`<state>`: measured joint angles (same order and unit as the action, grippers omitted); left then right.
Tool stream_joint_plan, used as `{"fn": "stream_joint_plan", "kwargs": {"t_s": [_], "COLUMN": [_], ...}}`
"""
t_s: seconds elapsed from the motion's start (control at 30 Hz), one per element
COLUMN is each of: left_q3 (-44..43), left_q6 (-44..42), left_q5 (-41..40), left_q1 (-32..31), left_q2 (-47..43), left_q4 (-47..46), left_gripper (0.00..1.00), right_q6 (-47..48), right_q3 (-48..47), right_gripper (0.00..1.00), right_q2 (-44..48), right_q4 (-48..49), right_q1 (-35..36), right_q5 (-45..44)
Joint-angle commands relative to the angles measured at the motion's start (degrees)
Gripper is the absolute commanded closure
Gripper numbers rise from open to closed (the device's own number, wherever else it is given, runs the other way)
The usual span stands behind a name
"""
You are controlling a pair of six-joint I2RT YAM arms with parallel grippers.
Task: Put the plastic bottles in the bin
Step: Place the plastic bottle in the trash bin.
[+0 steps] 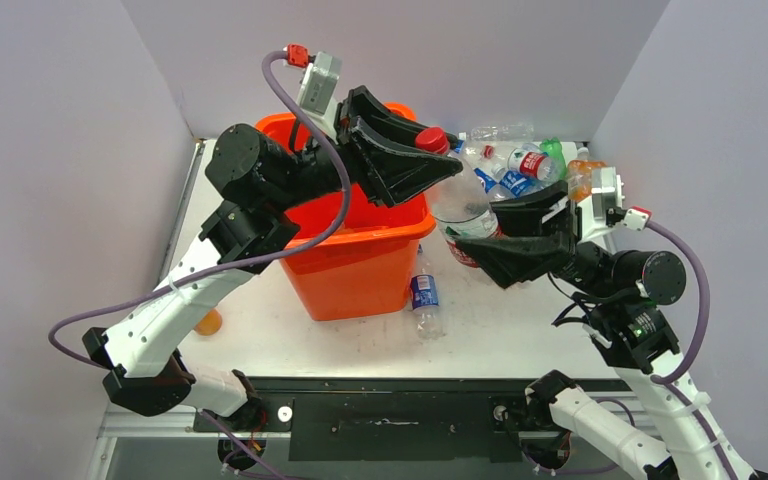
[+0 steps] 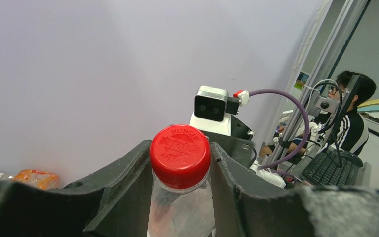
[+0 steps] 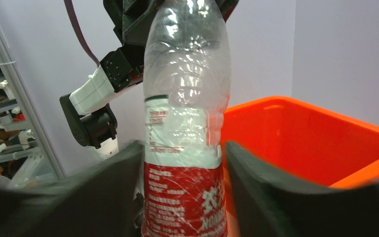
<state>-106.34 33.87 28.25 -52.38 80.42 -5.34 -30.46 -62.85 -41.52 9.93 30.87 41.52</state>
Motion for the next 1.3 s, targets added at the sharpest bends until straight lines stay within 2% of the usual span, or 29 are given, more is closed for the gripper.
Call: {"fn": "stream_joint_plan", "kwargs": {"t_s": [0.0, 0.03, 0.1, 0.33, 0.57, 0.8, 0.9, 1.03, 1.07, 1.1, 1.13, 1.2, 1.27], "left_q3": [1.28, 2.15, 4.33, 8.97, 8.41, 7.8, 6.67, 6.52, 6.44, 6.34, 6.37, 6.81, 8.05], "left_q6": [-1.8, -2.82, -5.0, -11.44, -24.72, -38.42, -40.35, -40.08, -40.03, -40.02, -40.02, -39.86, -39.84], "left_q5": [-1.26, -2.49, -5.27, -17.74, -32.99, -49.63, -52.92, -52.84, -52.67, -52.51, -52.32, -51.73, -51.4], "left_q1": [0.26, 0.22, 0.32, 3.48, 4.91, 4.91, 5.01, 5.65, 5.68, 5.68, 5.66, 5.68, 5.6], "left_q2": [-3.14, -3.95, -5.64, -12.83, -18.29, -15.35, -11.48, -8.24, -7.88, -7.74, -7.79, -8.83, -10.67], "left_q4": [-5.48, -5.47, -5.54, -5.5, 0.49, 12.24, 18.05, 21.37, 21.65, 21.72, 21.54, 20.36, 18.44], "left_gripper": [1.0, 1.0, 1.0, 1.0, 1.0, 1.0, 1.0, 1.0, 0.95, 0.61, 0.35, 0.0, 0.04], "right_q6": [-0.28, -0.6, -0.77, 0.02, 4.26, 6.2, 4.68, 1.97, 1.3, 0.94, 0.63, -0.15, -0.39], "right_q3": [-2.63, -3.57, -5.28, -10.47, -8.45, -1.67, 1.13, 3.01, 3.55, 4.5, 5.28, 7.36, 8.89], "right_gripper": [0.16, 0.04, 0.1, 0.1, 0.1, 0.1, 0.1, 0.1, 0.1, 0.1, 0.1, 0.1, 0.1], "right_q2": [-0.1, 0.09, 0.65, 2.83, 7.78, 8.59, 7.52, 4.49, 3.7, 2.98, 2.74, 2.95, 3.18], "right_q4": [-3.18, -4.48, -6.94, -15.47, -22.12, -31.42, -34.21, -38.7, -39.55, -39.85, -39.91, -39.09, -38.34], "right_q1": [0.34, 0.34, 0.38, 0.37, 0.28, 0.29, 0.34, 0.33, 0.34, 0.33, 0.33, 0.36, 0.33], "right_q5": [-0.21, -1.41, -3.46, -10.29, -22.78, -41.99, -50.41, -58.87, -60.0, -60.59, -61.12, -61.83, -61.52]}}
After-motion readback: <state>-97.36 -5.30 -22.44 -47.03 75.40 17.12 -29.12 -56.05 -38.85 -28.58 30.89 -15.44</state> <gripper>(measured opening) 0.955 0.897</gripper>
